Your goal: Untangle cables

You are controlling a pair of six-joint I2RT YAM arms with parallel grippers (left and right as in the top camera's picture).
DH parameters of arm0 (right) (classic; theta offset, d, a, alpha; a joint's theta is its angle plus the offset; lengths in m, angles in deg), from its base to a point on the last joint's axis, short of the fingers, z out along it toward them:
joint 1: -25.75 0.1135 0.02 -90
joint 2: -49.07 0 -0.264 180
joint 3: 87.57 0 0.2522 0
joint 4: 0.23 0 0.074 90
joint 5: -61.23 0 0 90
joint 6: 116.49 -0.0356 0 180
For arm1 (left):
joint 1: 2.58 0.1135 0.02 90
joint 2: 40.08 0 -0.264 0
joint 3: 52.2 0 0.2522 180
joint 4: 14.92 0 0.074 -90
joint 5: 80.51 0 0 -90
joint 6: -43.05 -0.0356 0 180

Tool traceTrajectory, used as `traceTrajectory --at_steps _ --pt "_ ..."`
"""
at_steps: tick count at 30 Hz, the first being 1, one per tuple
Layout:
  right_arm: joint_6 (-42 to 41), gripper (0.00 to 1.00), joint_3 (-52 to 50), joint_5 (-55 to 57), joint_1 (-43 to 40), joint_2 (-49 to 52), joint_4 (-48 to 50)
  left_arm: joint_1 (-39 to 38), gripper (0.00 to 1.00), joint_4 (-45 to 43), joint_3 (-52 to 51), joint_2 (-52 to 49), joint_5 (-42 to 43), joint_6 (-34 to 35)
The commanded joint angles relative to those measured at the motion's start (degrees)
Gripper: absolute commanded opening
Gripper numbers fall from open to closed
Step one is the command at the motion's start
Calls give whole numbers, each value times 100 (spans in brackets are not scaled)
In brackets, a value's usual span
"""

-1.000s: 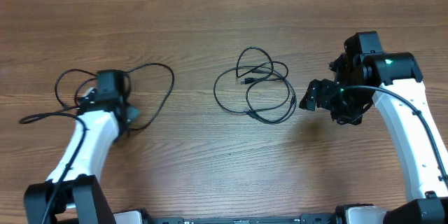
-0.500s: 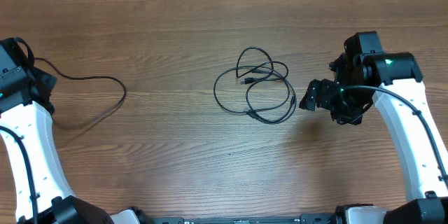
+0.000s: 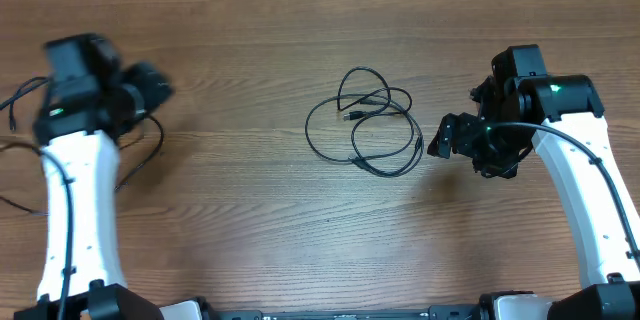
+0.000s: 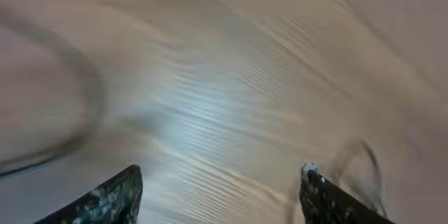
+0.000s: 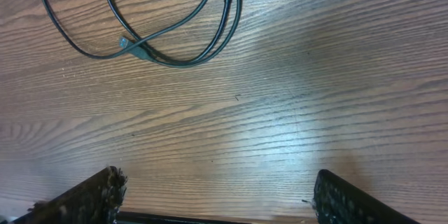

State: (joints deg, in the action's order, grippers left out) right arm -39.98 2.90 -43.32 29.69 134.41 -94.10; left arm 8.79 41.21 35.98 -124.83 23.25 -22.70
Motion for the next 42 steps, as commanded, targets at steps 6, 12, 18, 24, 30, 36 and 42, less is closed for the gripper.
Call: traceTrajectory --at_steps 6,12,18,24,30,36,42 --pt "-420 89 -4 463 -92 -35 -162 -2214 89 26 378 -481 682 -2114" --pt "-949 100 -4 796 -896 -37 -337 -3163 93 1080 2138 -1123 236 -2197" --pt "-876 100 -4 400 -1799 -37 -470 -3711 94 1405 3818 -2238 319 -2581" --pt "-527 100 -4 404 -1945 -37 -557 -4253 93 640 3897 -3191 264 -3069" --pt "-411 100 -4 409 -1945 -37 -575 -4533 90 588 3897 -4092 111 -3029" --pt "-400 100 -4 448 -1945 -37 -588 -4715 41 997 3901 -4568 -245 -2896" --pt "-398 100 -7 463 -1945 -37 -584 -4629 4 1353 4205 -4050 -905 -2828"
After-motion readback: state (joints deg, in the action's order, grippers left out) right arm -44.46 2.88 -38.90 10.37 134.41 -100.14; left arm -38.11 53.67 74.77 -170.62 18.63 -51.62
